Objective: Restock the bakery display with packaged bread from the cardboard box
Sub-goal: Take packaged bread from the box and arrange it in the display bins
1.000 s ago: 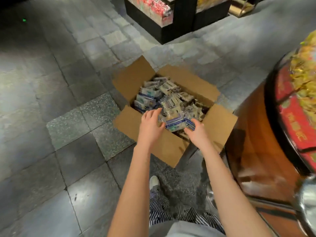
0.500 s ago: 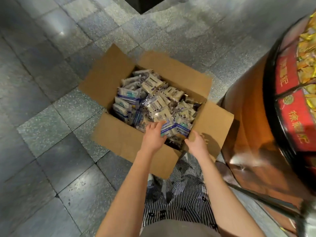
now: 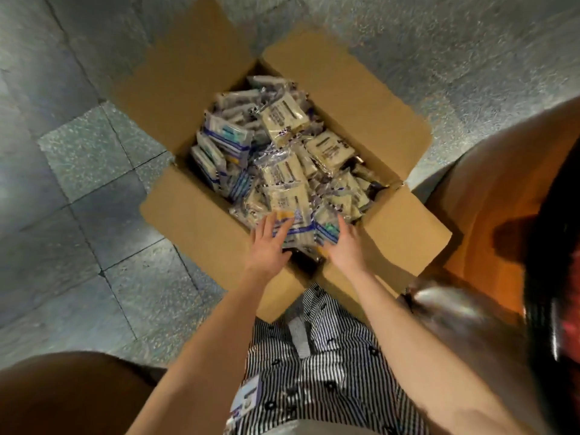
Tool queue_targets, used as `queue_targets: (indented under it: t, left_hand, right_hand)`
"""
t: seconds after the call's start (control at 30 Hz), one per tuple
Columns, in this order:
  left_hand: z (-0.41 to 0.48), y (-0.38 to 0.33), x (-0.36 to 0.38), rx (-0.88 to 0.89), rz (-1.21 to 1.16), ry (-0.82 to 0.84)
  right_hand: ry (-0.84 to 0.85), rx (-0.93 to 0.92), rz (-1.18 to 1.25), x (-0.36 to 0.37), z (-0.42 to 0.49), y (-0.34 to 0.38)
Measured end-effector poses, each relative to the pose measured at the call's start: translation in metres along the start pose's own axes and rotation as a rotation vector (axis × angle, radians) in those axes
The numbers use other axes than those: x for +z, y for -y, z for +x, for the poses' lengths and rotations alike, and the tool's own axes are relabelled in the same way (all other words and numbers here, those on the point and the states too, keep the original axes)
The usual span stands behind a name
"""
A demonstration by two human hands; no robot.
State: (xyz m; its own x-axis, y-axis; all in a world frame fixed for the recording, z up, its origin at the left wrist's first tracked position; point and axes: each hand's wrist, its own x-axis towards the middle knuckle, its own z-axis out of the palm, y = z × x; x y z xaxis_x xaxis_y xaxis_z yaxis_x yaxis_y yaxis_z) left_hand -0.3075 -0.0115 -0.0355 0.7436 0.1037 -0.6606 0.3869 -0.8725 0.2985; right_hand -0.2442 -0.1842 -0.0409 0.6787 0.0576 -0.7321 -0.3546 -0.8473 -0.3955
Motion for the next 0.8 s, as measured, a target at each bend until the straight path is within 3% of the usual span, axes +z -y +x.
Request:
queue_targets:
  t: [0.2, 0.53, 0.8]
  left_hand:
    - [0.033, -0.013, 0.011, 0.023, 0.070, 0.131]
    - [0.049, -0.010, 0.040, 0.055, 0.228, -0.102]
    - [0.045, 0.007, 0.023, 0.192, 0.136, -0.228]
  right_hand:
    - [0.064, -0.101, -0.094, -0.002, 0.033, -0.012]
    - [0.023, -0.194, -0.292, 0.006, 0.043, -0.024]
    - [0.180, -0.163, -0.147, 0.013, 0.026, -0.014]
